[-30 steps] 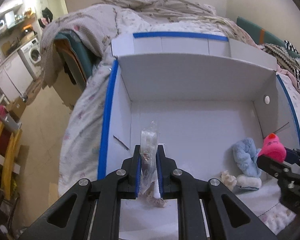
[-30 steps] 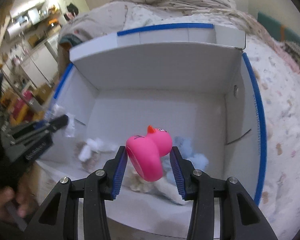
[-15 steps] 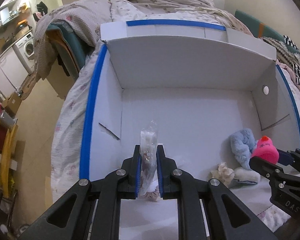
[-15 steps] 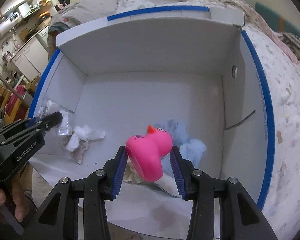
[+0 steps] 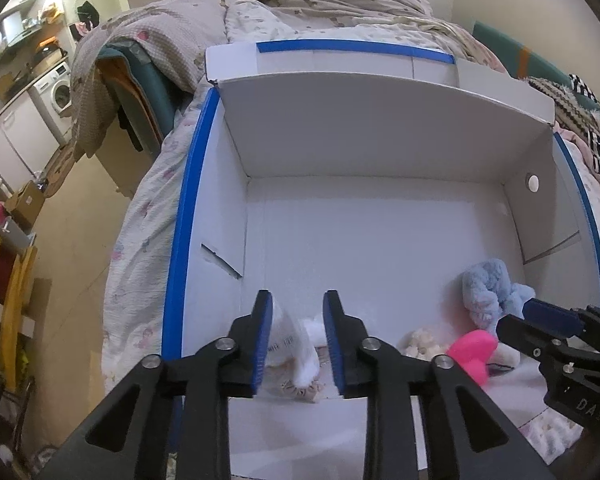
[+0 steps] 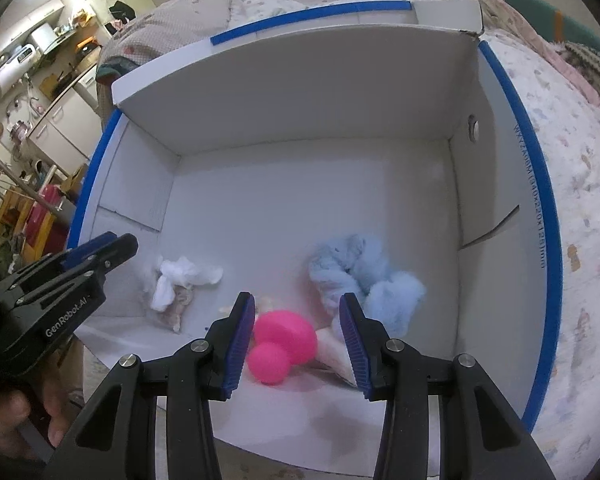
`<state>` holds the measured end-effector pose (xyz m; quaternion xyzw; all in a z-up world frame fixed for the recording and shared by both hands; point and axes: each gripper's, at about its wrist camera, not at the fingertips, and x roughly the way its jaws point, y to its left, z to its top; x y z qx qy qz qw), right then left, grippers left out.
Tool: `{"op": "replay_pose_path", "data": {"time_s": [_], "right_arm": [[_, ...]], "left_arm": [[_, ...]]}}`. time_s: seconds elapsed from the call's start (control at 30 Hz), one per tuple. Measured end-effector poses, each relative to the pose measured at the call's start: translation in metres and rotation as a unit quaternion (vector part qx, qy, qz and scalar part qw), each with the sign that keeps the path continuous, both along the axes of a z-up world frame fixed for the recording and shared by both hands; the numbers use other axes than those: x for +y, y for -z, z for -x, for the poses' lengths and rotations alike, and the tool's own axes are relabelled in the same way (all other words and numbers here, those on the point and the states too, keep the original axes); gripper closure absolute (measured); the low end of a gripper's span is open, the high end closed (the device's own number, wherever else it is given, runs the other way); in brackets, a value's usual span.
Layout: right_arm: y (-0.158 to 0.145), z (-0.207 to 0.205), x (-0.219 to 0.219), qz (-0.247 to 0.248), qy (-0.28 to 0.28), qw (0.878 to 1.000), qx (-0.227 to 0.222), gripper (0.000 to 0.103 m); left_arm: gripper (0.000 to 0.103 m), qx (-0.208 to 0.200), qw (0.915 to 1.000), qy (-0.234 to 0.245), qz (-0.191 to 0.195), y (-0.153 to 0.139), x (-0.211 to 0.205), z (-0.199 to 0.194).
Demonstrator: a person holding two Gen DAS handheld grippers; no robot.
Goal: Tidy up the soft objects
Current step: 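Open both tools to drop the bag and duck into the box, then withdraw both tools from the box toward the bed beside it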
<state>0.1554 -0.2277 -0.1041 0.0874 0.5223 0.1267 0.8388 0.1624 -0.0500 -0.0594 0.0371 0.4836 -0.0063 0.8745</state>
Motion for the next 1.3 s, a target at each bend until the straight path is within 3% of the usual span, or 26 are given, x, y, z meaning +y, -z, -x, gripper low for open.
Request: {"op": "replay_pose_path", "data": {"time_s": [0.1,0.17,0.27,0.43,0.57,0.7,0.77,0.83,1.3], "right_arm": [[-0.001,0.000,0.000,-0.009,0.000,1.000,0.000,0.052],[-0.003,0.000,0.001,-0.013,0.000,1.000,-0.006,0.040],[-0.006,-0.002,0.001,-0.022,0.000,1.000,-0.013,0.032],[-0.009,-0.003,-0.007,-0.042,0.013,0.999,-0.019,0.024],[-0.016,-0.001,-0.008,-0.056,0.021,0.998,-0.034,0.004],[-0.023,0.003,-0.009,-0.055,0.021,0.997,-0.047,0.004],[-0.022,0.004,-0.009,-0.054,0.026,0.997,-0.045,0.004],[-0.021,0.008,-0.011,-0.060,0.039,0.996,-0.043,0.004],[-0.035,0.044,-0.013,-0.069,0.057,0.994,-0.061,0.004]], "left_arm": [[0.070,-0.004,1.0000,-0.005,0.003,-0.002,0.002,0.001],[0.060,-0.009,0.9999,-0.006,0.003,-0.004,0.002,0.001],[0.051,-0.017,0.9998,-0.008,-0.001,-0.008,0.002,0.002],[0.051,-0.022,0.9997,-0.010,0.005,-0.012,0.002,0.004],[0.050,-0.026,0.9996,-0.014,0.003,-0.015,0.003,0.006],[0.048,-0.032,0.9994,-0.013,0.003,-0.019,0.004,0.010],[0.036,-0.036,0.9992,-0.014,0.003,-0.021,0.006,0.014],[0.034,-0.040,0.9990,-0.018,0.003,-0.025,0.008,0.019],[0.033,-0.090,0.9957,-0.018,-0.013,-0.055,0.027,0.066]]}}
